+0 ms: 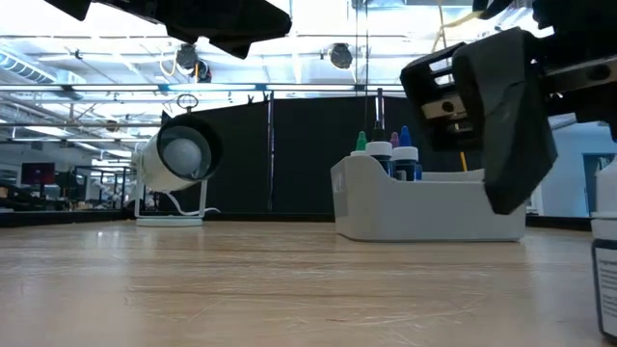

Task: Pick & Place food coloring
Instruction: Put the small blue food coloring bottle into the gray bin

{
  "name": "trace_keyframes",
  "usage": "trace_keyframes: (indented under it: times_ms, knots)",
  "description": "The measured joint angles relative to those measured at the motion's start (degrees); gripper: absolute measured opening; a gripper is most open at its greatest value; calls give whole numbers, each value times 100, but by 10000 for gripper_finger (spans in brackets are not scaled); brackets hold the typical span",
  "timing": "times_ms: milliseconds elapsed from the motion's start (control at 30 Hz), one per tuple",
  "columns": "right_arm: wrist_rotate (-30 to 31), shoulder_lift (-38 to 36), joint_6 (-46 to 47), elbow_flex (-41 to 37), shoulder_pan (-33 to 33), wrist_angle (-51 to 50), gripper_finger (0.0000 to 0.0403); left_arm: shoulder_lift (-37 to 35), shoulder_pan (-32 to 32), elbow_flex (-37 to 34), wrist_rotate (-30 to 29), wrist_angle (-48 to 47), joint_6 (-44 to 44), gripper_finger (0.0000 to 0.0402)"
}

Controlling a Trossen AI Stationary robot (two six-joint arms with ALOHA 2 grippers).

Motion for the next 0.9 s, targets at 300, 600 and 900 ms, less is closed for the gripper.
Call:
trace_keyframes:
  times_ms: [300, 600, 900]
  knots:
    - [-156, 0, 172, 0, 24, -69, 139, 0, 1, 0, -2, -11, 22, 42]
    - [-156, 0, 187, 0, 13, -73, 69, 0, 1, 0, -2, -11, 26, 42]
    - [-23, -601, -36, 4, -26, -628, 49, 0, 0, 2, -4, -97, -120, 42]
